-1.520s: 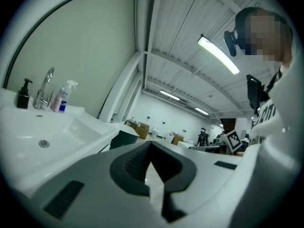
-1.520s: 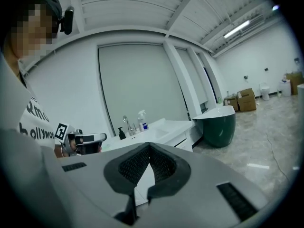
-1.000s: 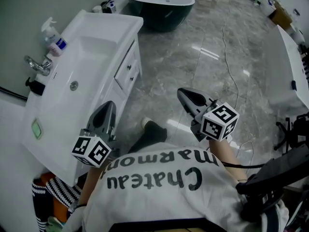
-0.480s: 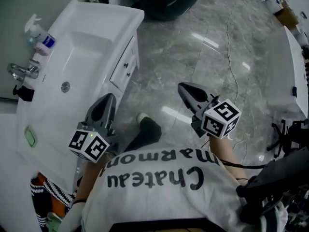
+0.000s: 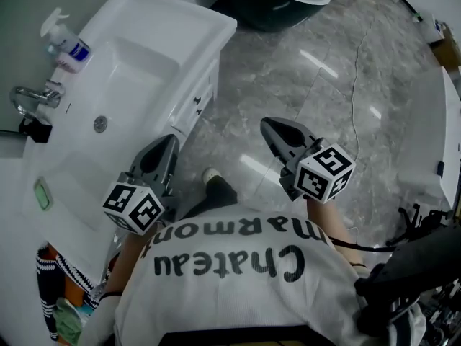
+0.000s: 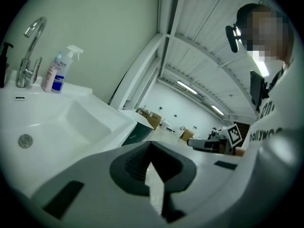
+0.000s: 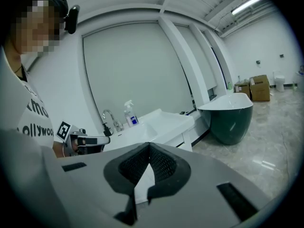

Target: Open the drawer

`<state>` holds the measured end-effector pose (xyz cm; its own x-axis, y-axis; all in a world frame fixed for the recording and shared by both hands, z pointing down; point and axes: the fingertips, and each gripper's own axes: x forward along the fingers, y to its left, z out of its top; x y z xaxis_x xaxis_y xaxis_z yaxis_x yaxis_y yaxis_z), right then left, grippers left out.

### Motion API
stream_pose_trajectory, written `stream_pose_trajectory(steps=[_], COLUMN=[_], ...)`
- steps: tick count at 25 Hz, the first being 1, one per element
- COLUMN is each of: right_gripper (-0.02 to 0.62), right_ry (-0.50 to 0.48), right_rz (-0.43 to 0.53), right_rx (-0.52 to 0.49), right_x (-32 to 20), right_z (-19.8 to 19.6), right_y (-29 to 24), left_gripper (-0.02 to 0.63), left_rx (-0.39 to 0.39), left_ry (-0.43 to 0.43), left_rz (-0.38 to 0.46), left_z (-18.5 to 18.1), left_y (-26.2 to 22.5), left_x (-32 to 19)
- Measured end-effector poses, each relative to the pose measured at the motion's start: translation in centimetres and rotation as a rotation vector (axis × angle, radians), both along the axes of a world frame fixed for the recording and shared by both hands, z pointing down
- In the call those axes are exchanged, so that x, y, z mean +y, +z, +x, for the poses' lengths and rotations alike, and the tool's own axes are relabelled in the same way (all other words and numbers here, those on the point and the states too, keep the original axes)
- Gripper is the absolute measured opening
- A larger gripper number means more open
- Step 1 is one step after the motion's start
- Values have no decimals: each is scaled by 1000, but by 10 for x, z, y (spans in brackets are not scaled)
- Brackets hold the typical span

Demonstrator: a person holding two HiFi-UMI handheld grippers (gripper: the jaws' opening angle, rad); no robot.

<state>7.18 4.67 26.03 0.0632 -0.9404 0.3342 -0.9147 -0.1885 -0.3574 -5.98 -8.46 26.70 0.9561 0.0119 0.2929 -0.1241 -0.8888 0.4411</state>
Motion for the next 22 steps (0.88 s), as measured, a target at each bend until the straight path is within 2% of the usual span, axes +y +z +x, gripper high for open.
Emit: stream_pose_trajectory(steps=[6,13,17,22], right_gripper=[5,5,5,5], right_ry=[-39,-142,-227,-361], right_rz=[30,56,37,5], right_rx=[-4,-8,-6,-3], right_x=[-28,-61,-77,-102], right_z=[16,18,18,24], right_y=[-4,-10,-8,0], left_gripper=[8,9,8,8], left_rx=[22,25,41,44], left_ry=[-18,-44,-109,-236], left_rz=[9,41,35,29], left_z=[27,39,39,32], left_y=[-9,-9,-12,-16], left_x=[-18,-20,-22,-28])
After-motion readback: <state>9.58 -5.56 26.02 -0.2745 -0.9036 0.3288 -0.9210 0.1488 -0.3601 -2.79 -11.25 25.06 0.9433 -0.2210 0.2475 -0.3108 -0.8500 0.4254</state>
